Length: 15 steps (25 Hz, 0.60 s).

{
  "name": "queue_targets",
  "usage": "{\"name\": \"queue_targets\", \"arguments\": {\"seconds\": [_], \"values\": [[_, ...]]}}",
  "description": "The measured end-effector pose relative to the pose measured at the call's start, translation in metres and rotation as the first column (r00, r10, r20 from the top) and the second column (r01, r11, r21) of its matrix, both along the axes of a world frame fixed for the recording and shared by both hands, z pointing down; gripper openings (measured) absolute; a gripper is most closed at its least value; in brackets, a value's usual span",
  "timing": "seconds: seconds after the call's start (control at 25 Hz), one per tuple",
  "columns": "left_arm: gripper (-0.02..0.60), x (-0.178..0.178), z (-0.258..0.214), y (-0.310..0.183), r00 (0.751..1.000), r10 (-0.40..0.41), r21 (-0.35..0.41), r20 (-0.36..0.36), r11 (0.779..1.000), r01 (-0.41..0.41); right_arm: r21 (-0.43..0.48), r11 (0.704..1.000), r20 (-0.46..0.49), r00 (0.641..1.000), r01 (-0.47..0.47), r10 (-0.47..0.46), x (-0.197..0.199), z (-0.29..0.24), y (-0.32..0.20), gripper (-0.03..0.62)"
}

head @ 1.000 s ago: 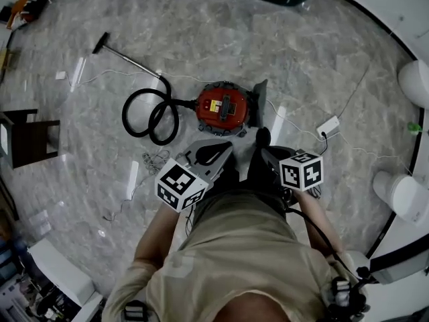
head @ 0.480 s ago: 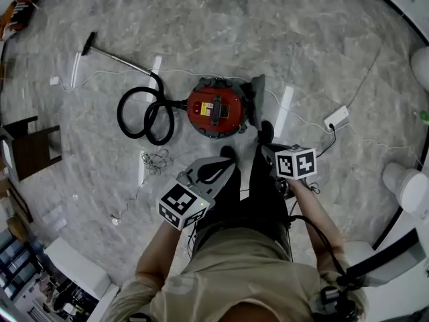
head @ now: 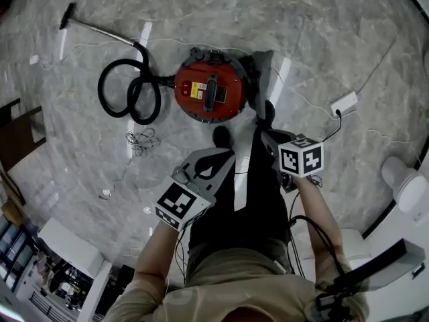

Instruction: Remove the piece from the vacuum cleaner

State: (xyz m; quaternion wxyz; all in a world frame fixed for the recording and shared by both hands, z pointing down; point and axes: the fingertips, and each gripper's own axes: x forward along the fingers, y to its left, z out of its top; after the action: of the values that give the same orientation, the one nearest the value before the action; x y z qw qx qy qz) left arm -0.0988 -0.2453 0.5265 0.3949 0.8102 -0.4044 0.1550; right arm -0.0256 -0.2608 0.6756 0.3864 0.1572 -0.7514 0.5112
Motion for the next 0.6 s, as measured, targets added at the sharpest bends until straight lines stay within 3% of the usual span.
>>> {"name": "queue_targets", "arguments": {"seconds": [0.12, 0.24, 0.4, 0.44, 0.6], "values": [[0.005, 0.000, 0.028, 0.007, 0.999, -0.038, -0.035, -0.031, 0.999, 0.037, 0.011, 0.998, -0.043, 0.997, 0.061, -0.060, 0.003, 0.029, 0.002, 0.003], [0.005, -0.001, 0.054, 0.015, 0.998, -0.058, -0.063, -0.035, 0.996, 0.055, 0.019, 1.000, -0.033, 0.999, -0.013, 0.013, -0.001, 0.055, -0.012, 0.003], [0.005, -0.002, 0.081, 0.028, 0.995, -0.086, -0.105, -0.043, 0.991, 0.081, 0.128, 0.989, -0.053, 0.996, -0.071, 0.078, -0.007, 0.087, -0.037, 0.012], [0.005, -0.001, 0.086, 0.030, 0.995, -0.090, -0.114, -0.048, 0.990, 0.084, 0.137, 0.987, -0.064, 0.994, -0.081, 0.091, -0.008, 0.096, -0.043, 0.096], [0.004, 0.007, 0.096, 0.038, 0.994, -0.088, -0.143, -0.072, 0.987, 0.077, 0.108, 0.988, -0.128, 0.984, -0.110, 0.123, -0.012, 0.133, -0.059, 0.224]]}}
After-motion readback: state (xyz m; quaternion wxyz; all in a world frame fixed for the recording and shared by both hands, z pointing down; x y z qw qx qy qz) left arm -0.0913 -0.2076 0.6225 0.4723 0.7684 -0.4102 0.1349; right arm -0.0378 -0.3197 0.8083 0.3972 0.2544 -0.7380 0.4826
